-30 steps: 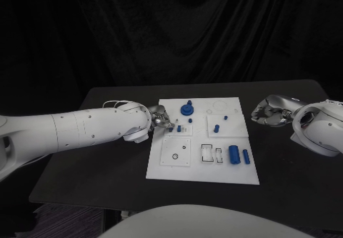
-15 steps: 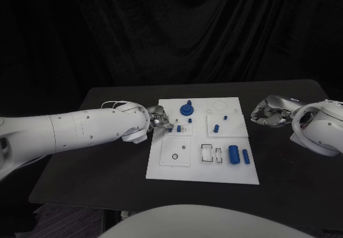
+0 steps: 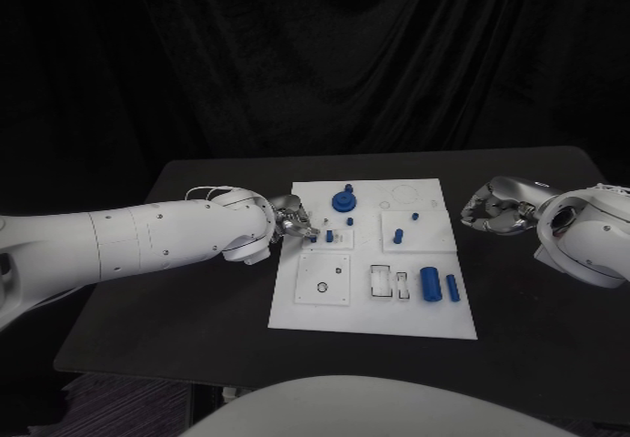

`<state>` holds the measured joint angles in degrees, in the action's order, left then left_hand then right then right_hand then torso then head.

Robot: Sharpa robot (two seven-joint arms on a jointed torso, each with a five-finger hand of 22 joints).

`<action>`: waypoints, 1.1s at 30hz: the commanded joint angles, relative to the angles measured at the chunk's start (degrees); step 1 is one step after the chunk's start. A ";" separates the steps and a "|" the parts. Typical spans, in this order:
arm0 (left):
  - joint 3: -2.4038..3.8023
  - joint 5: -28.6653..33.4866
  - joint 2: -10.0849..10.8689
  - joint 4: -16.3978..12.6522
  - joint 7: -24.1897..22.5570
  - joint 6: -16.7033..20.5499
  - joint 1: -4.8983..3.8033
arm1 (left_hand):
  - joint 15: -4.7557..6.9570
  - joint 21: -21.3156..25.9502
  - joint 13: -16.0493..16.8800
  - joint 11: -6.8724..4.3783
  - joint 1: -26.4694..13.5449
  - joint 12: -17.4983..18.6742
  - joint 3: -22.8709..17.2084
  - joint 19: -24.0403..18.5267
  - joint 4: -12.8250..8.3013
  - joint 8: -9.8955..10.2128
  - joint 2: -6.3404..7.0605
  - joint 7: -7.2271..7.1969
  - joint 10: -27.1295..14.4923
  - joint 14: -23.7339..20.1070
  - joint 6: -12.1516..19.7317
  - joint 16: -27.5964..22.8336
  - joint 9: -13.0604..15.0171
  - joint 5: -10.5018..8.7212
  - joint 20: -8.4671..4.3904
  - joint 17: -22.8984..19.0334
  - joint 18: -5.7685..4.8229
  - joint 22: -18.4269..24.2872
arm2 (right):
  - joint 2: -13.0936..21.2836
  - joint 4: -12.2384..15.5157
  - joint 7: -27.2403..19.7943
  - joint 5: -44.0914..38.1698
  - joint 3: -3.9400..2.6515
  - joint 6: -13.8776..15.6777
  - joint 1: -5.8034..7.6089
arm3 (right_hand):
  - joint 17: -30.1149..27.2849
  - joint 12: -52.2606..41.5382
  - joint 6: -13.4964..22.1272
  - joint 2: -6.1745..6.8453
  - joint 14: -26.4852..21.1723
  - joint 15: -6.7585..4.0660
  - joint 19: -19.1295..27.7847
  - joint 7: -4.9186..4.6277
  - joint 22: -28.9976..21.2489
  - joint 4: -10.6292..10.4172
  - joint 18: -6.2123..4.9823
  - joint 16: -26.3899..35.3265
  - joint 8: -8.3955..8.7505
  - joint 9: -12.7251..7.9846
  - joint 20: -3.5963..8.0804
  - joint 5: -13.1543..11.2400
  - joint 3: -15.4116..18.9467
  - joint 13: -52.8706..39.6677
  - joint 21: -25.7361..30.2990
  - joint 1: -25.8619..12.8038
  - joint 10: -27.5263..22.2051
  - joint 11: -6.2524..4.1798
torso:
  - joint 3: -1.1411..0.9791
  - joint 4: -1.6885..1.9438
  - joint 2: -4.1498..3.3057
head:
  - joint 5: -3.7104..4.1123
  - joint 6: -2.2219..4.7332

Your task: Assemble the parts on the task board

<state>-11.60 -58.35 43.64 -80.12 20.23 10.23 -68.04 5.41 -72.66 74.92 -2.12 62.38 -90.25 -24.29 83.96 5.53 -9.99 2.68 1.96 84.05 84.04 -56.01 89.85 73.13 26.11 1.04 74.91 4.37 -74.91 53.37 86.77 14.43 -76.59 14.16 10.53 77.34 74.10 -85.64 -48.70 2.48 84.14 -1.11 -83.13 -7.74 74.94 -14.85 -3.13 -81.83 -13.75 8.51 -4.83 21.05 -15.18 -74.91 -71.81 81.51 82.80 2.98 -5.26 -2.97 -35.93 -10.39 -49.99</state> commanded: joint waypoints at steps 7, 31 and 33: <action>-0.49 0.37 0.45 -0.48 1.13 -2.40 0.81 | 0.13 0.17 15.08 -0.23 -0.67 0.25 -0.25 1.20 0.19 -0.27 -0.07 0.01 5.95 5.96 0.45 0.15 0.09 -0.07 -0.30 15.09 -0.61 -10.05 | 0.06 -0.01 1.03 -0.05 -0.03 -1.01 0.01 | -0.05 0.37 -0.13 -0.12 1.87 -0.16 0.33 -0.06 9.48 -0.06 -1.02 0.26 -0.33 -0.02 0.01 0.28 -0.29 -6.53 0.30 0.48 -0.24 -0.03 | 0.05 -0.04 0.06 | -0.08 -0.01; -0.49 0.37 0.08 0.19 1.02 -2.92 0.99 | -0.74 0.68 15.08 0.80 -7.42 0.25 9.36 1.00 7.61 0.64 0.32 1.15 5.95 5.96 1.84 0.15 -0.12 -15.92 0.49 15.09 -0.53 -9.94 | 0.11 -0.26 1.48 -0.05 -0.03 -1.74 0.00 | -0.13 0.47 -0.10 -0.10 1.83 -0.15 0.39 -0.07 9.45 -0.11 -1.03 0.32 -0.34 -0.02 0.00 0.25 -0.28 -6.39 0.42 0.41 -0.35 -0.01 | 0.01 -0.02 0.02 | -0.12 -0.01; -0.49 0.37 0.07 0.25 0.98 -2.96 1.04 | -0.78 0.63 15.08 0.85 -7.92 0.25 11.31 1.01 8.47 0.88 0.33 1.19 5.95 5.96 1.96 0.15 -0.35 -16.65 0.55 15.09 -0.53 -9.95 | 0.09 -0.28 1.51 -0.05 -0.03 -1.80 0.00 | -0.13 0.47 -0.10 -0.10 1.83 -0.15 0.39 -0.07 9.45 -0.11 -1.03 0.32 -0.34 -0.02 0.00 0.25 -0.28 -6.39 0.42 0.41 -0.35 -0.01 | 0.02 0.00 0.01 | -0.09 -0.01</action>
<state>-11.57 -58.45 43.99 -79.98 20.35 10.05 -67.83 5.00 -72.24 74.92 -1.72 54.91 -90.25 -13.60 83.99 13.70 -9.46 2.96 2.98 84.04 84.05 -54.55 89.85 72.98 9.69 1.06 74.91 4.38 -74.91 53.43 86.53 14.88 -76.54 14.15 9.43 77.34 74.01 -85.39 -48.70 2.48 84.14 -1.11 -83.13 -7.74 74.92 -14.85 -3.13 -81.84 -13.75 8.50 -4.83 21.05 -15.18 -74.95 -71.55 81.51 82.80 2.98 -5.23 -3.02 -35.88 -10.47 -49.99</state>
